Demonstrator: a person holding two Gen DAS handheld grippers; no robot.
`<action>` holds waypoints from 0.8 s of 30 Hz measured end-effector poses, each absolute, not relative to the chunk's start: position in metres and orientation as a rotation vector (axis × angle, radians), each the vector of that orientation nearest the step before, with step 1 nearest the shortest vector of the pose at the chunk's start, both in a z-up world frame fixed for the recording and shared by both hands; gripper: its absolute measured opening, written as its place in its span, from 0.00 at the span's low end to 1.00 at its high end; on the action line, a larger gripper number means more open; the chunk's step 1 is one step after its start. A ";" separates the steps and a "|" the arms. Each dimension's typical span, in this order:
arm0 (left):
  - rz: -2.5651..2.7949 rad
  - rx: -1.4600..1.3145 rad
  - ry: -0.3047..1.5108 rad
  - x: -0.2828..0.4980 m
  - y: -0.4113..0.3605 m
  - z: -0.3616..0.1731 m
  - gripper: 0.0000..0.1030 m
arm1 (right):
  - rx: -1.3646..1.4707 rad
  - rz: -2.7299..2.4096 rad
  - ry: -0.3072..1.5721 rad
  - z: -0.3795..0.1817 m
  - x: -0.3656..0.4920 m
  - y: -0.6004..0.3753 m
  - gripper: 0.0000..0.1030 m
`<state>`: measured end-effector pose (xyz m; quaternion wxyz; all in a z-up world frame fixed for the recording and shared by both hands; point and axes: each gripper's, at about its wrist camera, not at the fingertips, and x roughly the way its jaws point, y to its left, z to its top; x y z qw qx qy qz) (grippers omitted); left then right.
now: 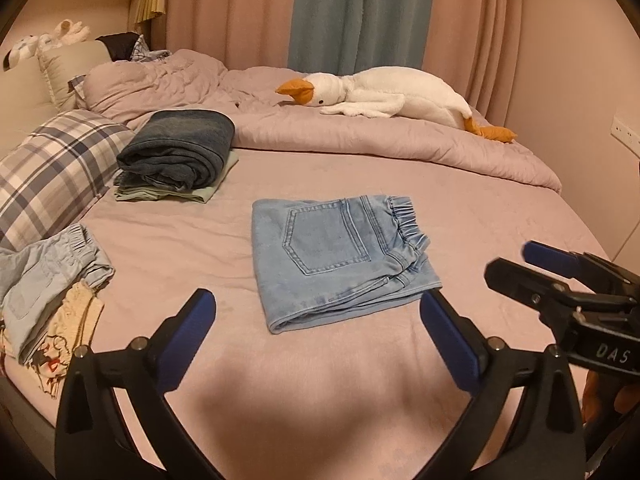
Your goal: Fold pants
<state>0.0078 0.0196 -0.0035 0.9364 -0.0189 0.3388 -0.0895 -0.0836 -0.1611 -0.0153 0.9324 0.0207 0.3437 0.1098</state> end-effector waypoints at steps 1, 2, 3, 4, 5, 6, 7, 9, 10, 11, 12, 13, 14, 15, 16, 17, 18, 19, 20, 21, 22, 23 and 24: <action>-0.185 -0.048 0.696 0.006 0.020 -0.002 0.99 | 0.042 0.216 0.703 -0.014 -0.085 -0.162 0.80; -0.188 -0.063 0.701 0.005 0.022 0.000 0.99 | 0.045 0.209 0.701 -0.012 -0.087 -0.163 0.90; -0.186 -0.068 0.702 0.003 0.023 0.001 0.99 | 0.052 0.209 0.694 -0.010 -0.090 -0.165 0.91; -0.180 -0.069 0.704 0.002 0.023 0.003 0.99 | 0.053 0.209 0.686 -0.008 -0.093 -0.165 0.91; -0.171 -0.067 0.710 0.002 0.023 0.004 0.99 | 0.050 0.204 0.684 -0.007 -0.094 -0.165 0.91; -0.156 -0.056 0.719 0.001 0.022 0.005 0.99 | 0.046 0.198 0.683 -0.006 -0.095 -0.165 0.91; -0.149 -0.047 0.724 0.000 0.021 0.007 0.99 | 0.046 0.198 0.684 -0.005 -0.096 -0.165 0.92; -0.162 -0.055 0.727 -0.002 0.020 0.009 0.99 | 0.043 0.201 0.689 -0.004 -0.097 -0.165 0.92; -0.166 -0.062 0.728 -0.003 0.020 0.009 0.99 | 0.041 0.199 0.689 -0.003 -0.098 -0.165 0.92; -0.163 -0.065 0.728 -0.004 0.021 0.010 0.99 | 0.037 0.199 0.688 -0.002 -0.099 -0.164 0.92; -0.148 -0.059 0.727 -0.004 0.021 0.011 0.99 | 0.036 0.200 0.687 -0.001 -0.099 -0.164 0.92; -0.130 -0.050 0.725 -0.005 0.021 0.012 0.99 | 0.036 0.201 0.685 0.000 -0.100 -0.163 0.92; -0.113 -0.037 0.720 -0.005 0.020 0.012 0.99 | 0.035 0.203 0.684 0.000 -0.101 -0.163 0.92; -0.089 -0.022 0.709 -0.007 0.020 0.013 0.99 | 0.034 0.203 0.683 0.001 -0.101 -0.162 0.92; -0.080 -0.017 0.702 -0.007 0.020 0.013 0.99 | 0.031 0.202 0.683 0.001 -0.102 -0.161 0.92; -0.082 -0.014 0.697 -0.008 0.020 0.014 0.99 | 0.028 0.202 0.683 0.001 -0.103 -0.161 0.92; -0.087 -0.013 0.699 -0.008 0.020 0.013 0.99 | 0.025 0.202 0.684 0.000 -0.103 -0.161 0.92; -0.088 -0.017 0.696 -0.008 0.021 0.014 0.99 | 0.025 0.201 0.687 -0.001 -0.103 -0.160 0.92; -0.084 -0.018 0.686 -0.009 0.021 0.014 0.99 | 0.028 0.203 0.690 -0.001 -0.103 -0.160 0.92; -0.073 -0.013 0.672 -0.010 0.022 0.014 0.99 | 0.030 0.205 0.692 -0.002 -0.102 -0.160 0.92; -0.062 -0.019 0.667 -0.010 0.023 0.015 0.99 | 0.033 0.204 0.695 -0.003 -0.102 -0.160 0.92; -0.062 -0.028 0.665 -0.010 0.024 0.015 0.99 | 0.036 0.202 0.696 -0.003 -0.102 -0.160 0.92; -0.063 -0.031 0.668 -0.009 0.025 0.015 0.99 | 0.038 0.203 0.695 -0.003 -0.102 -0.161 0.92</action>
